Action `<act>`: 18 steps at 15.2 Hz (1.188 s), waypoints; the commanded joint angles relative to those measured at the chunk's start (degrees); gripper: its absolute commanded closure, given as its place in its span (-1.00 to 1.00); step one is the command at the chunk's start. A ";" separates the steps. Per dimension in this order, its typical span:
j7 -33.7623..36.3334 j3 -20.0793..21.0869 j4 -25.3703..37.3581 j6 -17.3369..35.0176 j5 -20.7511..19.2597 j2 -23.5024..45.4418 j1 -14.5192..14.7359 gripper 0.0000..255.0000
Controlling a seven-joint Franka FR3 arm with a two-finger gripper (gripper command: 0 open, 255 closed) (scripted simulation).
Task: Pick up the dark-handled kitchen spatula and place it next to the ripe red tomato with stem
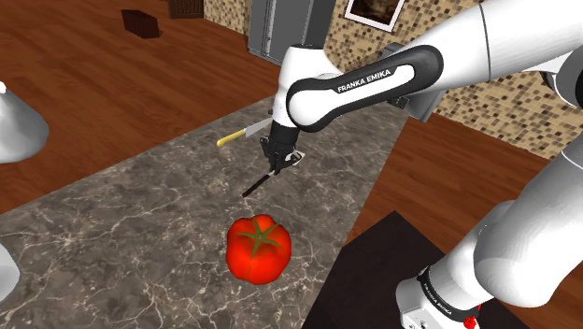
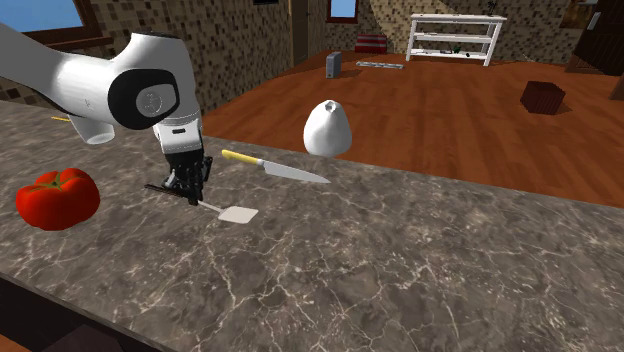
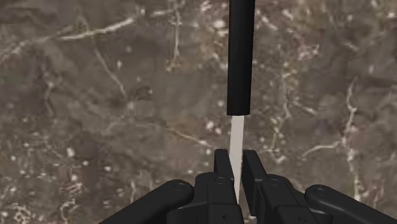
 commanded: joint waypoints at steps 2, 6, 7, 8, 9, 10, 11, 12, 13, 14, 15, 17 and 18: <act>0.00 0.00 0.00 0.00 0.00 0.00 0.00 -1.00; 0.00 0.00 0.00 0.00 0.00 0.00 0.00 -1.00; 0.00 0.00 0.00 0.00 0.00 0.00 0.00 -1.00; -0.18 -0.03 0.78 -1.85 0.23 -1.08 -0.11 -1.00; -0.33 -0.08 1.64 -3.71 0.44 -2.10 -0.21 -1.00; -0.47 -0.13 2.57 -5.57 0.61 -3.05 -0.30 -1.00; -0.57 -0.19 3.36 -7.04 0.73 -3.74 -0.37 -1.00; -0.57 -0.19 3.36 -7.04 0.73 -3.74 -0.37 -1.00; -0.57 -0.20 3.35 -7.04 0.74 -3.74 -0.37 -1.00; -0.57 -0.20 3.36 -7.04 0.74 -3.74 -0.37 -1.00; -0.57 -0.20 3.36 -7.04 0.73 -3.74 -0.37 -1.00; -0.57 -0.20 3.36 -7.04 0.73 -3.74 -0.37 -1.00; -0.57 -0.20 3.36 -7.04 0.73 -3.74 -0.37 -1.00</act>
